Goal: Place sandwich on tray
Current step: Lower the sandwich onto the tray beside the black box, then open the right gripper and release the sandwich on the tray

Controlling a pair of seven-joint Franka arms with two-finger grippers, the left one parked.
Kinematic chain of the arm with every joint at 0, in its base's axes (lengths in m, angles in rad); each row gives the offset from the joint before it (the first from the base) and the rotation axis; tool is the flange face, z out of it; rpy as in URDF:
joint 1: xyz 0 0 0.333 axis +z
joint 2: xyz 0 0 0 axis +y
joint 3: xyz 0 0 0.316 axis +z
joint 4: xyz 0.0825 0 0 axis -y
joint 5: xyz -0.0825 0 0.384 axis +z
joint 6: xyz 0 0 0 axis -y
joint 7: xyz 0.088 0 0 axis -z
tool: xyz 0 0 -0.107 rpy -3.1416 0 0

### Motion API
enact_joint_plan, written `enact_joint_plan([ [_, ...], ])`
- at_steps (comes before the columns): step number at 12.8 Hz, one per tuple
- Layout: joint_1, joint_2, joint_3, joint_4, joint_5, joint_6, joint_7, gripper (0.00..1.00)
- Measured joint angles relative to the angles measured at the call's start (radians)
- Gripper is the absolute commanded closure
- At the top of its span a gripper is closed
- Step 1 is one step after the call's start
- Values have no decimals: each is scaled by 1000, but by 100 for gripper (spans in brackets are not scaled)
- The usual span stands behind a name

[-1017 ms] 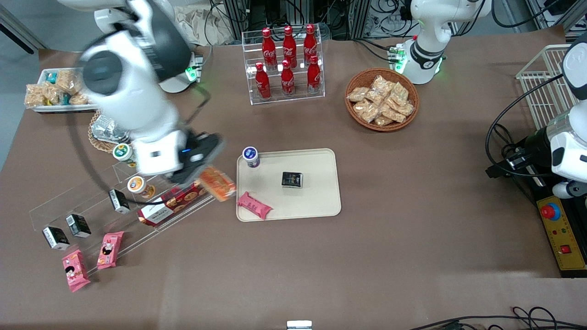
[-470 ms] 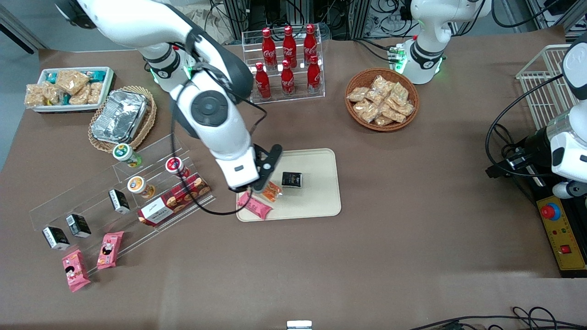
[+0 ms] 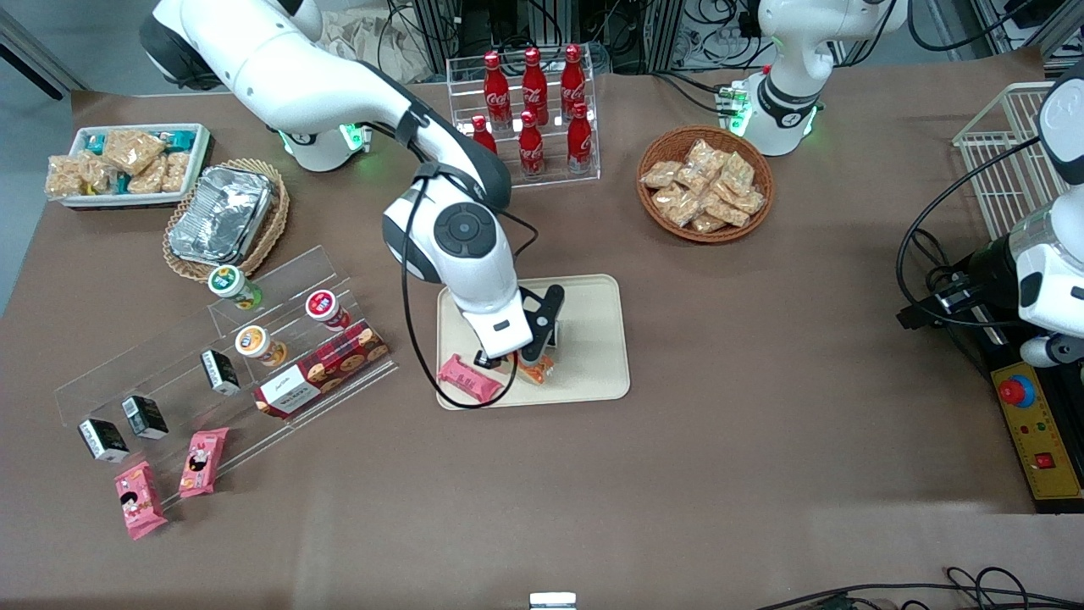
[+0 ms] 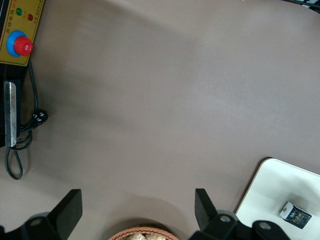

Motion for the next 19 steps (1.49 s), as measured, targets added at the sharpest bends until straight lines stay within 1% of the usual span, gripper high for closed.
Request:
enact_joint_plan([
  [1, 7, 10, -2, 0, -3, 10, 24, 70],
  [5, 53, 51, -4, 0, -71, 53, 144, 70],
  [6, 70, 62, -6, 0, -96, 63, 175, 68],
  [7, 86, 73, -9, 0, -115, 74, 205, 63],
  [8, 96, 83, -13, 0, -120, 85, 225, 59],
  [9, 99, 90, -15, 0, -121, 95, 233, 37],
  [10, 99, 93, -18, 0, -121, 99, 237, 16],
  [11, 98, 93, -22, 0, -121, 100, 243, 3],
  [17, 81, 72, -31, 22, -115, 99, 261, 2],
  [18, 75, 54, -32, 28, -92, 88, 271, 2],
  [19, 56, 24, -34, 36, -42, 52, 280, 2],
])
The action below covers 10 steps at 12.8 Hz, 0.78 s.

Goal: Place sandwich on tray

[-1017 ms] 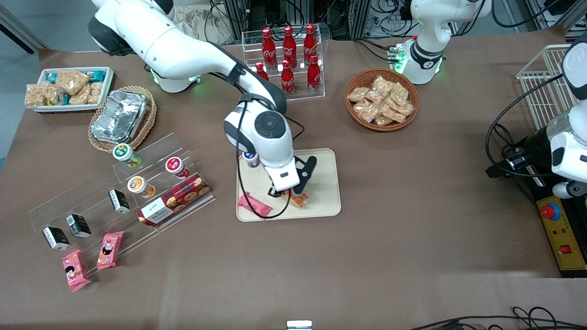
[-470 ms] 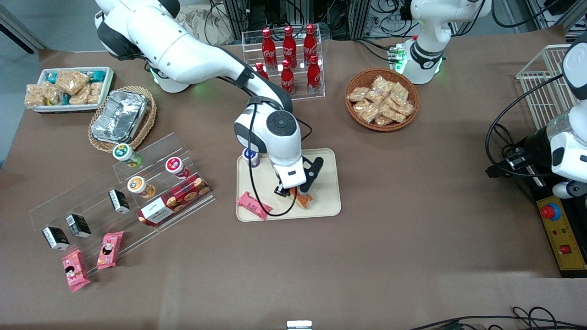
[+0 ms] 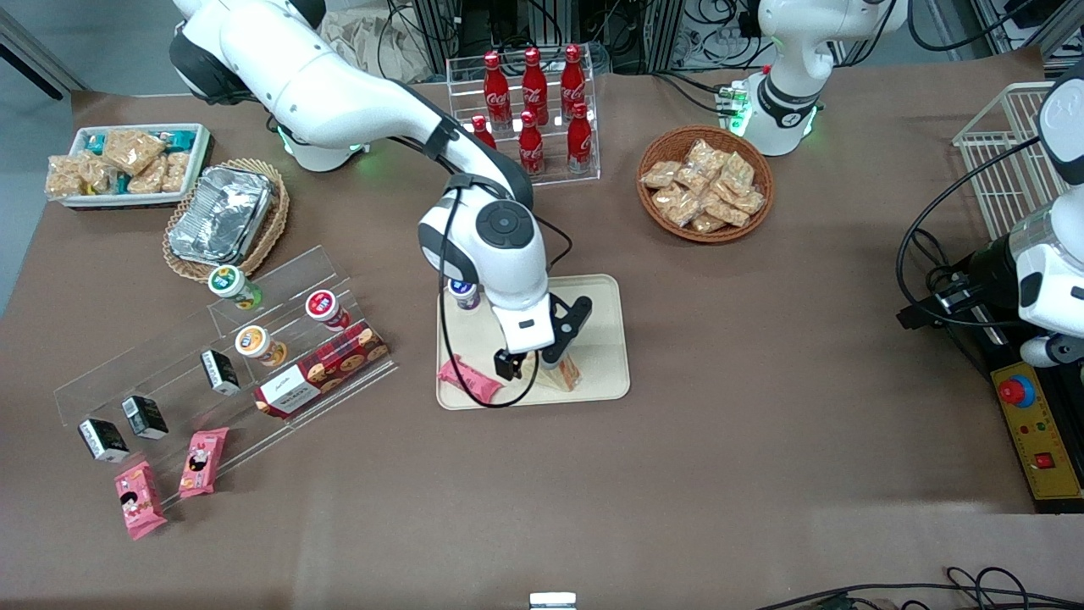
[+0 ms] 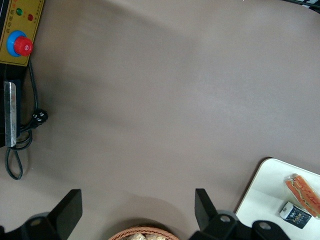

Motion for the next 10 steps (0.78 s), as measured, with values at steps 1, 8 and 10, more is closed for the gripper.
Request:
enact_joint_plan([
  [1, -29, -42, -4, 8, 49, -67, 5, 2],
  [8, -288, -302, -12, 18, 107, -458, 20, 2],
  [10, -392, -352, -15, 17, 142, -512, 20, 2],
])
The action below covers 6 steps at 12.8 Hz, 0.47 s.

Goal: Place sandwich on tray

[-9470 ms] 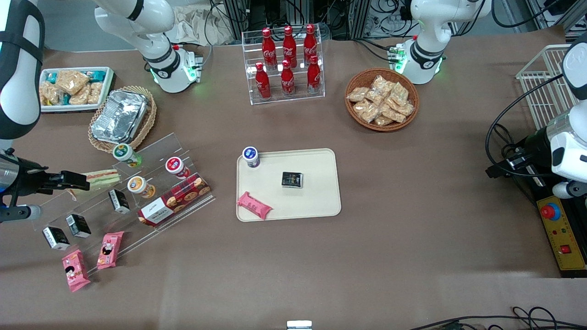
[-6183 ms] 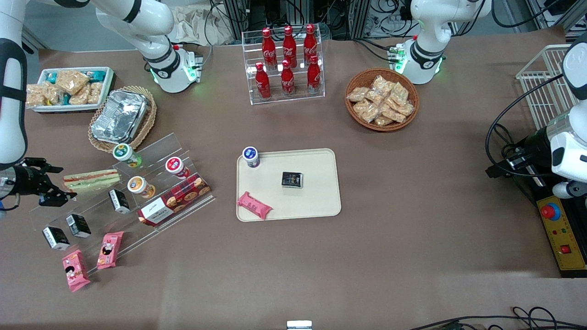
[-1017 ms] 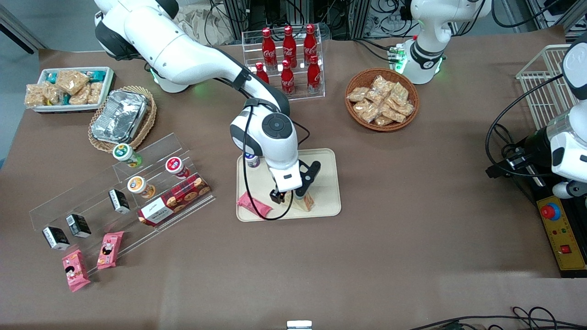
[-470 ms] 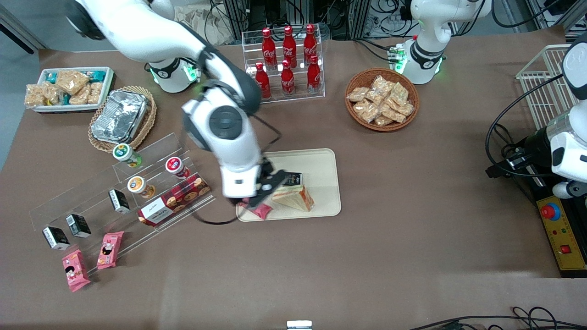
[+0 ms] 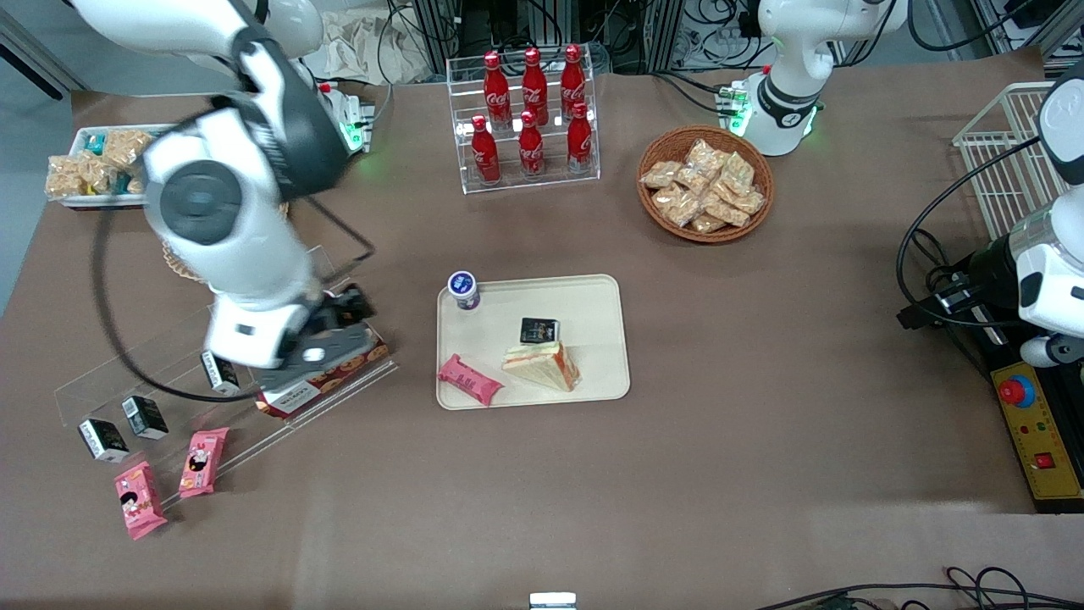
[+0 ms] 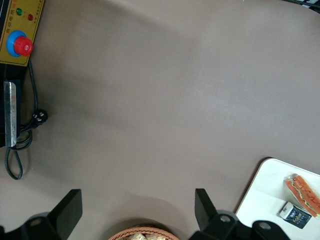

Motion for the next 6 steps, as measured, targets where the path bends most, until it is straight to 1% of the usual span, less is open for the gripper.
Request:
enact_joint_plan([
  [3, -207, -20, -3, -6, 82, -32, -14, 2],
  [4, -255, -19, -4, -12, 95, -32, -16, 2],
  [6, -312, -16, -3, -23, 118, -32, -14, 2],
])
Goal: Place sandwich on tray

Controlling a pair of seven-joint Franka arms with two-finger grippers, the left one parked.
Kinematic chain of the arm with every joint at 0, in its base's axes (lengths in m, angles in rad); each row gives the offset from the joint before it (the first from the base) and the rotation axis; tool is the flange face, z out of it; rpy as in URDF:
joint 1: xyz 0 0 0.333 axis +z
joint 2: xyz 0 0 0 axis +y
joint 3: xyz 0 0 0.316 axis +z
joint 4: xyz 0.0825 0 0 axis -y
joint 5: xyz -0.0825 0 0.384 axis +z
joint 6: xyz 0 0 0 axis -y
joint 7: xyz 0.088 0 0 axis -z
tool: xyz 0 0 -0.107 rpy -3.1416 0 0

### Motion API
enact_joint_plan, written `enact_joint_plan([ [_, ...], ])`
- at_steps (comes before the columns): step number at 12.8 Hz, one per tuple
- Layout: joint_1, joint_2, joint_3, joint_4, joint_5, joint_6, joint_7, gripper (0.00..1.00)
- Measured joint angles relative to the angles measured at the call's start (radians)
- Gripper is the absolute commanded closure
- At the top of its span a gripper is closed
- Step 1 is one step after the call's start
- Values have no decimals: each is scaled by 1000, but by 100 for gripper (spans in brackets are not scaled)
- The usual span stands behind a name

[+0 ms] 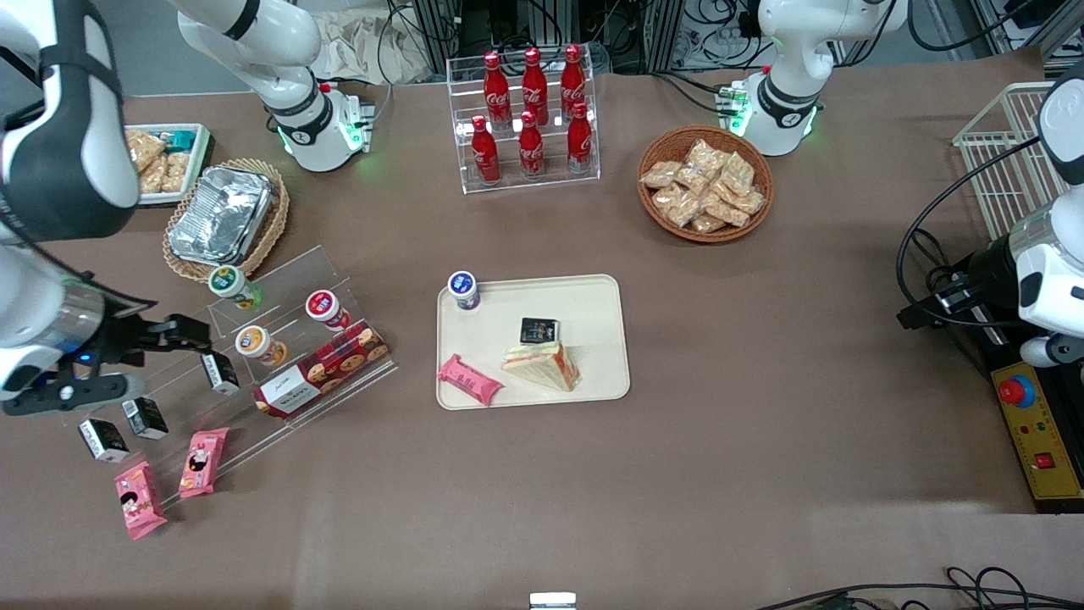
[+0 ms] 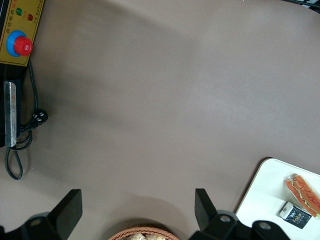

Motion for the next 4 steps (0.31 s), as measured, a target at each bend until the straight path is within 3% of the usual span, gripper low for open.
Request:
enact_joint_plan([
  [4, -67, 10, 0, -4, 90, 0, 5, 2],
])
